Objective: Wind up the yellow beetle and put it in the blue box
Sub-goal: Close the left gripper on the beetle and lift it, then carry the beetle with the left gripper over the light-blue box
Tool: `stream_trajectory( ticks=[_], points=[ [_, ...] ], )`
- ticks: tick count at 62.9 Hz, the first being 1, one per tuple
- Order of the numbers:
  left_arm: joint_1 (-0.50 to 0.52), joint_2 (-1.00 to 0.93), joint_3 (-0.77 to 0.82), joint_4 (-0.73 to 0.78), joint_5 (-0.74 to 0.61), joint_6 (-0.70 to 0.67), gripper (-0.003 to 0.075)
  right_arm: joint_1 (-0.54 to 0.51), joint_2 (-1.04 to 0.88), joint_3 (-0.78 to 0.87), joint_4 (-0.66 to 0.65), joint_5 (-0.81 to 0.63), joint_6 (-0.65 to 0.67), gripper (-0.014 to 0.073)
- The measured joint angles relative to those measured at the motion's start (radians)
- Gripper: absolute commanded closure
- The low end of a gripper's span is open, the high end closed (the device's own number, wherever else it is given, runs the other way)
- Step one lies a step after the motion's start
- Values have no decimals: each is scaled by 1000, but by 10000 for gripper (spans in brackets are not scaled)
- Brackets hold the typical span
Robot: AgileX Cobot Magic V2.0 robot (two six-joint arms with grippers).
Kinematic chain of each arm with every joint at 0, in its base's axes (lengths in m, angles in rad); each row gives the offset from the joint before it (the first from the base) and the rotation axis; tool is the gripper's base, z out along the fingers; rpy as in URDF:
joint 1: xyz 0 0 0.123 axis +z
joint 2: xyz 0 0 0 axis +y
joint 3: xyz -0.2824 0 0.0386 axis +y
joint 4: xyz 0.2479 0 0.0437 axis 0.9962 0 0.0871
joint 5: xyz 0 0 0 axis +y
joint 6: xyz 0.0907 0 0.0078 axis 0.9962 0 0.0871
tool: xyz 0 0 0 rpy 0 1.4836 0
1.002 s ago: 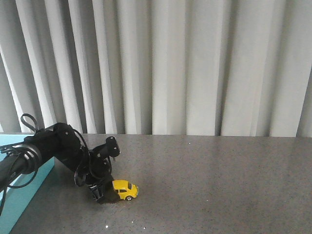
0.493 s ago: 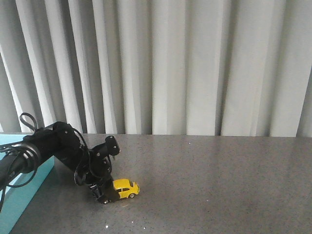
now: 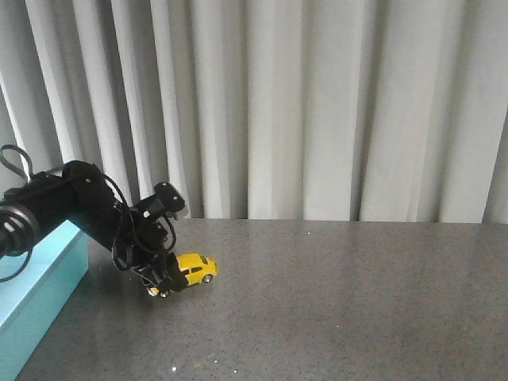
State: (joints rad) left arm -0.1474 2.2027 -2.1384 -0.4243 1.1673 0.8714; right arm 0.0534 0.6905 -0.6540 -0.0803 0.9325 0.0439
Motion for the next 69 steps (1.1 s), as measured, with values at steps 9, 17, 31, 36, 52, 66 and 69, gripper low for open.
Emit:
stream_trajectory(
  ticks=[9, 17, 31, 36, 52, 66, 69],
  points=[
    [9, -60, 0, 104, 7, -188, 438, 0, 0, 0, 1, 0, 0, 88],
    [55, -114, 0, 186, 15, -372, 438, 0, 0, 0, 1, 0, 0, 88],
    [197, -162, 0, 241, 73, -508, 438, 0, 0, 0, 1, 0, 0, 88],
    [250, -163, 0, 242, 86, -519, 438, 0, 0, 0, 1, 0, 0, 88],
    [413, -158, 0, 252, 62, -549, 438, 0, 0, 0, 1, 0, 0, 88],
    [446, -96, 0, 256, 56, -554, 438, 0, 0, 0, 1, 0, 0, 88],
    [446, -70, 0, 254, 54, -554, 438, 0, 0, 0, 1, 0, 0, 88]
  ],
)
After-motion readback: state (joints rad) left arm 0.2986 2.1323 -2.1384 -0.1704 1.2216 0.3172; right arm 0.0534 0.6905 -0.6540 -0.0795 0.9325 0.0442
